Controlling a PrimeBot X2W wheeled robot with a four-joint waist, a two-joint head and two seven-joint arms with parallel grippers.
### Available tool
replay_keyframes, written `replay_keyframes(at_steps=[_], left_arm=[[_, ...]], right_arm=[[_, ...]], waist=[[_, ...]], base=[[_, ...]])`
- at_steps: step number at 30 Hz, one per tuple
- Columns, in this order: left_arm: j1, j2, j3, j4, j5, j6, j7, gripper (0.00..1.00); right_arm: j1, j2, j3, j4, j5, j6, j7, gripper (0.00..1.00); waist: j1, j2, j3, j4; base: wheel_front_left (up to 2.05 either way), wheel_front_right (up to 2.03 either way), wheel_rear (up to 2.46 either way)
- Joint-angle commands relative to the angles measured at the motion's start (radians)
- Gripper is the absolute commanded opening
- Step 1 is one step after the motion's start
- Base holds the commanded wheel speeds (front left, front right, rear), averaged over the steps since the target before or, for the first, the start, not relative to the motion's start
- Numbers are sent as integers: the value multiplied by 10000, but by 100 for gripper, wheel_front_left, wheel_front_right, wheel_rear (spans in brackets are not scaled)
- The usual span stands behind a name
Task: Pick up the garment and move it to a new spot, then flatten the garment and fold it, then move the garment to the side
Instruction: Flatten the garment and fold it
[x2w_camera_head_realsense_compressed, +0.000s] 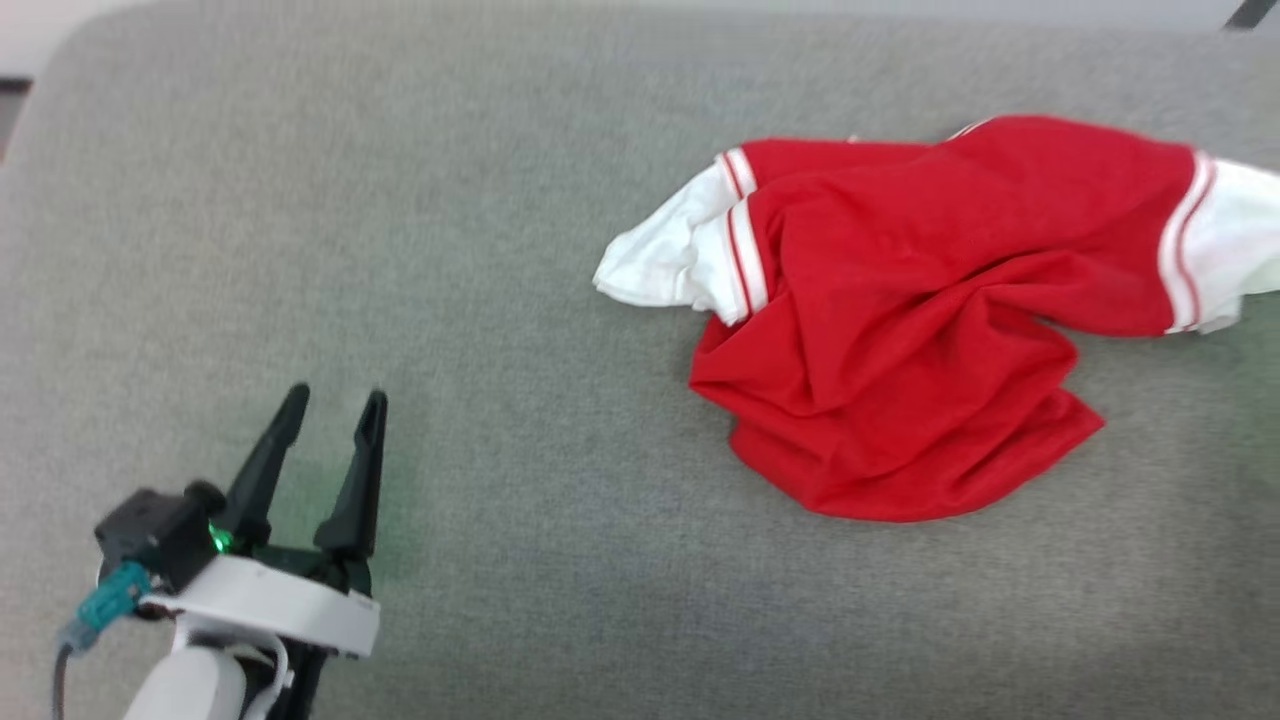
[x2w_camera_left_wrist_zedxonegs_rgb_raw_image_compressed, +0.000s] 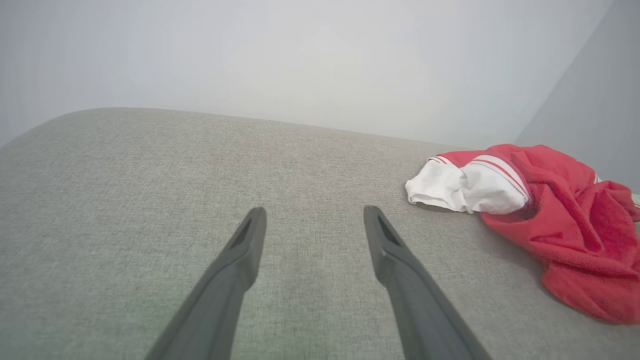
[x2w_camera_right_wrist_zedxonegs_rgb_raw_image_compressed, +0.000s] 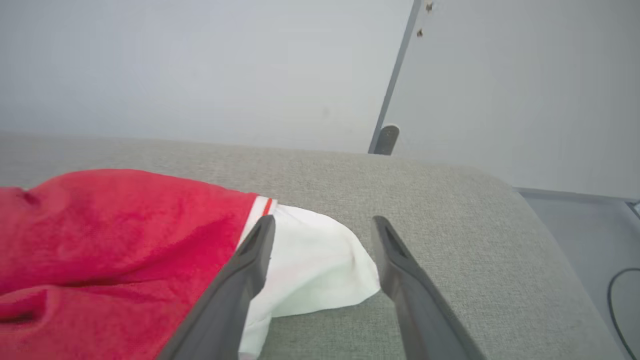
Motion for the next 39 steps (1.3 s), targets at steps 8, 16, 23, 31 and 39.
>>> replay_keyframes(at_steps=[8,16,23,31,39], left_arm=[[639,-201,134,199,105,-26,5,100],[1029,-363,174,245,173,-26,5,100],[1269,-284,346,135,249,-26,5,100],[-521,1070,-719,116,45,-26,120,100],[-4124,3065,-3446,1315,-1564,-6,1571,100]], right_arm=[[2252,500,1461,-1684,914,-10,-1507,100],[4305,1340,1754,-3074,1239,-10,-2491,100],[5463,1998,1582,-3953,979,-10,-2726,100],[5910,2572,1634,-4576,721,-10,-2885,100],[5575,2915,2069,-4424,638,-10,-3271,100]], waist=[[0,0,-1196,-672],[0,0,-1567,-766],[0,0,-1783,-1102],[0,0,-1647,-1667],[0,0,-925,-2473]], base=[[0,0,0],[0,0,0],[0,0,0],[0,0,0],[0,0,0]])
